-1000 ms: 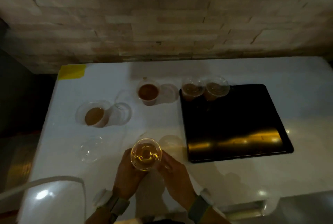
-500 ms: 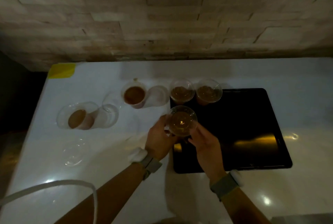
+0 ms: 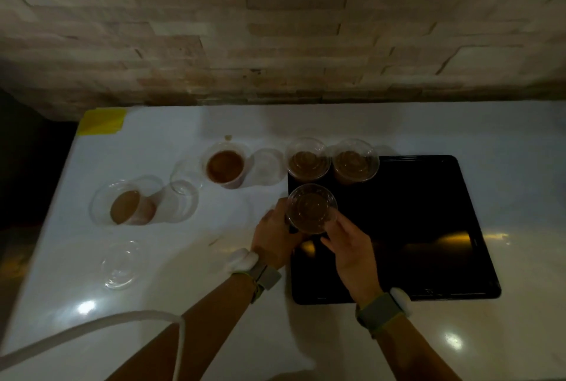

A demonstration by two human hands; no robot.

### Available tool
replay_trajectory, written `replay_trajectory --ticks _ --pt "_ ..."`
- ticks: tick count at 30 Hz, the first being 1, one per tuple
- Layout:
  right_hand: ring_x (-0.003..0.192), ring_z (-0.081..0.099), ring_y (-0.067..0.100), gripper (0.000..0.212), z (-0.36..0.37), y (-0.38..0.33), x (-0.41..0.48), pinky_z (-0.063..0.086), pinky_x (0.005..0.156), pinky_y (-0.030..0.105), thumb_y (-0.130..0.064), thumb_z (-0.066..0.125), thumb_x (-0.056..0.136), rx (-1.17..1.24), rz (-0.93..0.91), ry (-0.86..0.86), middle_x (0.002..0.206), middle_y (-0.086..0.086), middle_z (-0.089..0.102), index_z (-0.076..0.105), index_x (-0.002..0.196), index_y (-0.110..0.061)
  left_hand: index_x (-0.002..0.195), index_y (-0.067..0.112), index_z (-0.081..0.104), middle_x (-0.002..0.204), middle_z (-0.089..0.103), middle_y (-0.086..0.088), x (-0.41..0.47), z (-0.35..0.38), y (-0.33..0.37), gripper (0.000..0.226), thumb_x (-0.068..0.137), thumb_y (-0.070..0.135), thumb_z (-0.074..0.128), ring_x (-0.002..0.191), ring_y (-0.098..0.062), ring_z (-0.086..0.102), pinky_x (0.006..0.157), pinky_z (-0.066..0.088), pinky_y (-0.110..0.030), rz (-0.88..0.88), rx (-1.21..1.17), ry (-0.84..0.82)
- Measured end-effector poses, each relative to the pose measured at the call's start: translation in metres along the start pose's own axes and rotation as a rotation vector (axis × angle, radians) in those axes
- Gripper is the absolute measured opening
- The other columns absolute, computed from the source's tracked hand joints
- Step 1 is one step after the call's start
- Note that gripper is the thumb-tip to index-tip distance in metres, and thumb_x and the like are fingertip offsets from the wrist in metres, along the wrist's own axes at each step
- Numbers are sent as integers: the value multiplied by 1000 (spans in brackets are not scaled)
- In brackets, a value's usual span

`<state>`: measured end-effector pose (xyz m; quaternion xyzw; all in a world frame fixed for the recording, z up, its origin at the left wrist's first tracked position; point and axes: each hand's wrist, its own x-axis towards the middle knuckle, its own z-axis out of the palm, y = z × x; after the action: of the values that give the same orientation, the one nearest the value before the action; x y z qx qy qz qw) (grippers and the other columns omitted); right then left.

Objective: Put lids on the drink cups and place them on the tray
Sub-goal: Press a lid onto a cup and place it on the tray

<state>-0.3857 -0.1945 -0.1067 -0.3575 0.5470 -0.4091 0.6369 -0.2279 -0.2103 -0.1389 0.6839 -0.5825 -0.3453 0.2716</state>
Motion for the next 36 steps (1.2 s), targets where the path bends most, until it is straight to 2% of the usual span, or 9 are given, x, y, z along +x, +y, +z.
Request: replay_trajectory --ticks 5,11,16,21,24,27,30,33,36 --pt "113 63 0 31 5 0 0 50 90 26 -20 48 102 -14 22 30 118 -23 69 57 131 -28 116 49 40 100 54 22 -1 -7 1 51 73 66 61 90 -5 55 68 29 -6 -19 4 -49" --pt "110 64 20 26 13 3 -14 49 97 40 -28 57 91 123 11 187 117 -2 69 61 116 -20 134 49 35 125 59 8 -17 -23 -6 64 80 42 68 89 -10 63 83 51 -30 -41 -63 -72" --pt "77 65 25 17 29 21 -35 55 66 34 -12 45 104 0 51 343 92 15 64 60 96 -10 125 33 49 117 59 17 -49 -57 -39 46 84 27 68 76 0 60 73 53 -21 -43 -97 37" --pt "60 58 22 20 54 34 -42 50 58 32 -5 48 101 -116 96 245 74 14 62 60 86 -2 114 36 55 101 62 24 -86 -98 -82 37 84 22 69 78 -2 61 70 55 -22 -140 -167 204" --pt "57 59 17 16 86 39 -42 52 54 25 3 47 100 -121 67 133 74 17 59 57 88 5 113 35 54 108 63 13 -111 -129 -116 36 82 26 70 88 -5 59 79 53 -31 -186 -73 336" --pt "66 60 23 15 116 40 -32 54 58 24 5 48 98 -186 59 39 78 15 62 56 87 1 114 22 57 125 57 -5 -124 -161 -145 46 74 25 78 110 -24 54 90 48 -44 -164 200 464" --pt "77 62 23 20 148 40 -19 53 65 28 5 54 95 -294 8 -8 85 9 65 58 85 -11 121 20 55 141 46 -8 -130 -189 -161 64 66 37 82 125 -34 41 94 40 -55 -313 379 491" --pt "94 60 23 24 178 38 -4 54 80 33 9 63 88 -341 -37 -1 105 8 63 56 103 -9 135 24 46 154 28 -9 -132 -209 -177 86 62 53 80 139 -36 24 105 28 -56 -467 411 424" --pt "101 59 20 54 192 33 22 52 93 33 -5 73 84 -484 -57 119 123 11 59 44 130 -9 142 29 34 159 16 -4 -127 -218 -185 93 65 63 73 144 -30 13 112 22 -53 -509 378 283"
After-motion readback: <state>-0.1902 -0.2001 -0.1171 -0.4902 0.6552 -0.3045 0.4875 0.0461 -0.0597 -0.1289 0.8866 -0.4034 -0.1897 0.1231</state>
